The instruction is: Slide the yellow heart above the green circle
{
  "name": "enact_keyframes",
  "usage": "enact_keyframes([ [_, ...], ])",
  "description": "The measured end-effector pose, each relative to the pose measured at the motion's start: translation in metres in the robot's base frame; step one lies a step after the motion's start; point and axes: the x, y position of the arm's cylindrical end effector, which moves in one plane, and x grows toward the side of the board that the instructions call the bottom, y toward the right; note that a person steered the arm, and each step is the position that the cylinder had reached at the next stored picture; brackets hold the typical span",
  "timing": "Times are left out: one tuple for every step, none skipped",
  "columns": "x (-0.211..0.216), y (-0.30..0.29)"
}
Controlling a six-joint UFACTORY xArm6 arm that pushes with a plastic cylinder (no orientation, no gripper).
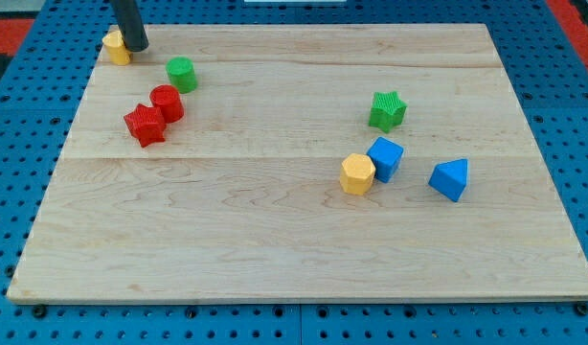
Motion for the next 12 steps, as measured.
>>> enact_keyframes([
  [-0.015,-0.05],
  [-0.023,-0.076],
  [-0.023,-0.076],
  [-0.013,-0.076],
  [0.032,-0.075],
  [0.043,-0.07],
  [0.045,-0.05],
  [0.054,-0.05],
  [0.025,-0.012],
  [0.01,0.008],
  [0.037,-0.057],
  [0.066,-0.038],
])
